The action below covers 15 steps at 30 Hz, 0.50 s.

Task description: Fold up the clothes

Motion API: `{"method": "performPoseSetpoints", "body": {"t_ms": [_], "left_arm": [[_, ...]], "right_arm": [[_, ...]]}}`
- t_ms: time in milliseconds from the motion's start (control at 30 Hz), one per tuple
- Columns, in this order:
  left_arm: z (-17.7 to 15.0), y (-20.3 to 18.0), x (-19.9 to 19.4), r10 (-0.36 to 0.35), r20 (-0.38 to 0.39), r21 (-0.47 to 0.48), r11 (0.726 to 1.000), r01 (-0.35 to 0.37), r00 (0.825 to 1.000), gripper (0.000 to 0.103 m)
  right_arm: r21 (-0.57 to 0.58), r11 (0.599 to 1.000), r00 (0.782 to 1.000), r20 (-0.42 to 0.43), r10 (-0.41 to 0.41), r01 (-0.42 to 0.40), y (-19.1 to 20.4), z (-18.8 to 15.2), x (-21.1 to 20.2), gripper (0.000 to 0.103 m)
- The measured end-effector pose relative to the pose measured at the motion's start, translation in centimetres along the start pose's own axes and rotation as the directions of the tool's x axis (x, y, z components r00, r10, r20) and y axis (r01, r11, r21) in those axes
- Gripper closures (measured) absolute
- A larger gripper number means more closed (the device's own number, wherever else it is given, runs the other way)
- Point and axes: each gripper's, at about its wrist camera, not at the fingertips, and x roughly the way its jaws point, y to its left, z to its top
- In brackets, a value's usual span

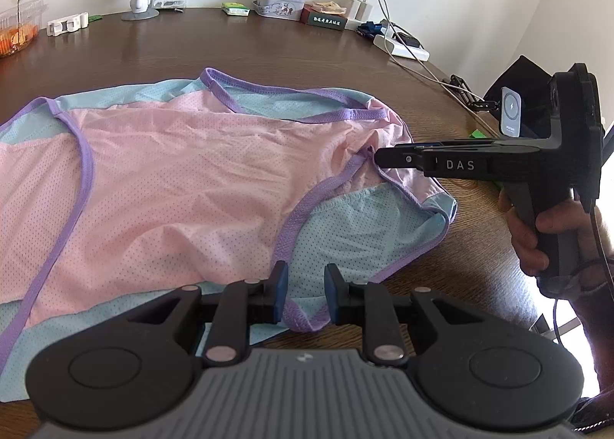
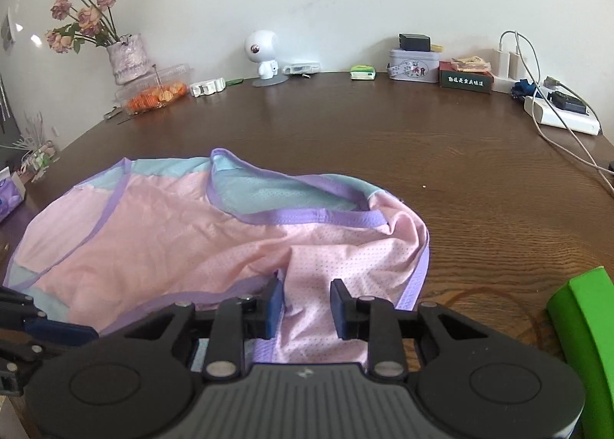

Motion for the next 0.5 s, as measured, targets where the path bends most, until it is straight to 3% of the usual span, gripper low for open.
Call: {"method": "performPoseSetpoints", "body": {"t_ms": [200, 233, 267, 500], "left_arm": [[0.0, -0.2, 0.0, 0.010, -0.002, 0.005, 1.000, -0.010, 1.000, 0.082], [0.1, -0.3, 0.0, 0.012, -0.002, 0.007, 1.000, -0.012, 1.000, 0.082], [0.1, -0.3, 0.0, 0.014, -0.002, 0.007, 1.000, -0.014, 1.000, 0.082], [0.1, -0.3, 0.0, 0.021, -0.002, -0.001, 1.000, -0.021, 1.000, 0.082]], "right_arm": [[-0.088, 0.996, 0.999, 0.030, -0.010, 0.013, 1.8, -0.8, -0.8, 0.077], [-0.095, 0.995, 0.999, 0.021, -0.032, 0.033, 1.8, -1.0, -0.4, 0.080], [-0.095, 0.994, 0.999, 0.024, -0.047, 0.049, 1.7, -1.1, -0.4, 0.095], [-0.074, 0.991, 0.994, 0.038, -0.106, 0.108, -0.3, -1.7, -2.7, 0.099]]}}
